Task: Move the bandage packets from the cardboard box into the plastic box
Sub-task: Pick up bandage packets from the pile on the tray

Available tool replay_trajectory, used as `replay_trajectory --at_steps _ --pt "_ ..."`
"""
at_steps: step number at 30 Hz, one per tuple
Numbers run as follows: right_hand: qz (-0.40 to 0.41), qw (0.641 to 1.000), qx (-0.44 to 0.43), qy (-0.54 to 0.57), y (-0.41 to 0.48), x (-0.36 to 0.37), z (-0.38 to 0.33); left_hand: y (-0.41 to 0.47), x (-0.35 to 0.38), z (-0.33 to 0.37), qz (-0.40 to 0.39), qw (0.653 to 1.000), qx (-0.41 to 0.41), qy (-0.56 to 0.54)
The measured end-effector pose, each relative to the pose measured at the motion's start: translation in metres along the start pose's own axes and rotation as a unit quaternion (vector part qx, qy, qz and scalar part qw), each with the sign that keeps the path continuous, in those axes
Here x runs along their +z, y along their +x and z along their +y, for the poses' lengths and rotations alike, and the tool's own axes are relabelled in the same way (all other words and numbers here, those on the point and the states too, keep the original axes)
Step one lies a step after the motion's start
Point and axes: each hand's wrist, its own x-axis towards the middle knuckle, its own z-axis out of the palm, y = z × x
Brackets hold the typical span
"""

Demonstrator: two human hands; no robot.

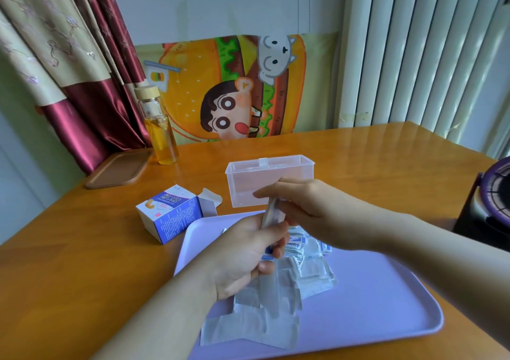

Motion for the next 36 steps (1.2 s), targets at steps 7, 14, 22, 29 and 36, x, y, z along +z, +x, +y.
replay_trajectory --at_steps 7,14,22,29,36 --pt "0.088 0.996 -0.002 0.029 0.002 -0.001 -0.008 -0.001 -0.005 0.011 -0.009 0.996 0.052 0.076" --pt "0.146 0.989 -0.035 0.008 0.007 -0.003 -0.010 0.001 -0.006 0.013 0.046 0.989 0.090 0.106" --pt "0.148 0.984 0.058 0.076 0.011 -0.008 0.004 0.004 -0.024 0.006 0.130 0.927 0.183 0.300" --pt "0.067 0.988 0.076 -0.116 0.022 -0.014 0.014 0.018 -0.037 0.016 0.171 0.834 0.214 0.479" --pt "0.075 0.985 0.018 -0.155 0.051 -0.025 0.002 0.038 -0.045 0.045 0.141 0.704 0.230 0.657"
